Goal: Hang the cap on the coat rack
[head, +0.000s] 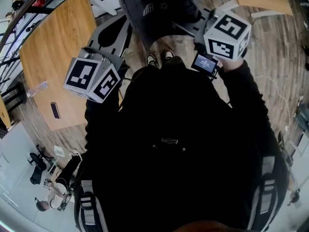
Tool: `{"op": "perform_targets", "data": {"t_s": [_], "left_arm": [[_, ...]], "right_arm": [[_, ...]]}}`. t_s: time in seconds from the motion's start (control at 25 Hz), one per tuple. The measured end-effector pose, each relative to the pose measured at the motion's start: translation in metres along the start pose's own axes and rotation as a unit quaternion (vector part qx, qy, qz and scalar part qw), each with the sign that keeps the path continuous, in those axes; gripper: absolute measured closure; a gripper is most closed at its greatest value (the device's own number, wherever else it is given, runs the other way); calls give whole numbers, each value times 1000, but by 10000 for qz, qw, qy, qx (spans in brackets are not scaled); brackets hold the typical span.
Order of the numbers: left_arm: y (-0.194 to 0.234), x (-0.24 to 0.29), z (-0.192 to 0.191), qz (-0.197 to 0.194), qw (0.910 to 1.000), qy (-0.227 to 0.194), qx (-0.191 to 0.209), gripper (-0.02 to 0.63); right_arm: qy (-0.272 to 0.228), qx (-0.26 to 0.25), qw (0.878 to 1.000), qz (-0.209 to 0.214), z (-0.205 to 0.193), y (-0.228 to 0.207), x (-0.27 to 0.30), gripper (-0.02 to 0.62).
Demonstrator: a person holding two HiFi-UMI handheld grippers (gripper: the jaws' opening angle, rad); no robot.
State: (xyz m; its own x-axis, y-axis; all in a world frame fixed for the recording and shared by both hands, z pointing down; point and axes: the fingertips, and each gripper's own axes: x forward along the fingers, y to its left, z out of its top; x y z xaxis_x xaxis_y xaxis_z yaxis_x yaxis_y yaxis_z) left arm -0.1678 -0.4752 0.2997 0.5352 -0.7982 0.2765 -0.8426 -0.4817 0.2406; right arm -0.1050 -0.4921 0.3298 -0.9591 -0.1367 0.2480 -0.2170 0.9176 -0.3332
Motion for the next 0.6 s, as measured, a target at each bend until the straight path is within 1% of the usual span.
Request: {"op": "perform_targets", "data": {"t_s": [0.12,0.24,0.32,0.4,0.52,0.6], "left_arm": [[-9,-8,-3,90,9999,-95,-49,598],[-5,-19,-3,121,9997,-198,-71,597],[-2,-22,-1,114,9996,-239,-64,597],[1,-24,1,116,9996,-273,-41,597],[10,-29,2,108,9990,-423,-29,597],[12,-31,3,58,9984,-570,-28,588]], "right_arm": [[-97,-66,9999,51,-2,5,-5,563],[-139,-30,9999,84,0,15,5,563],[-177,-17,9998,19,2,16,8,563],[-211,-12,9997,-150,1,12,8,556],[-164,38,9992,-375,-8,6,8,407],[-153,87,9984,-540,-14,-1,2,363]]}}
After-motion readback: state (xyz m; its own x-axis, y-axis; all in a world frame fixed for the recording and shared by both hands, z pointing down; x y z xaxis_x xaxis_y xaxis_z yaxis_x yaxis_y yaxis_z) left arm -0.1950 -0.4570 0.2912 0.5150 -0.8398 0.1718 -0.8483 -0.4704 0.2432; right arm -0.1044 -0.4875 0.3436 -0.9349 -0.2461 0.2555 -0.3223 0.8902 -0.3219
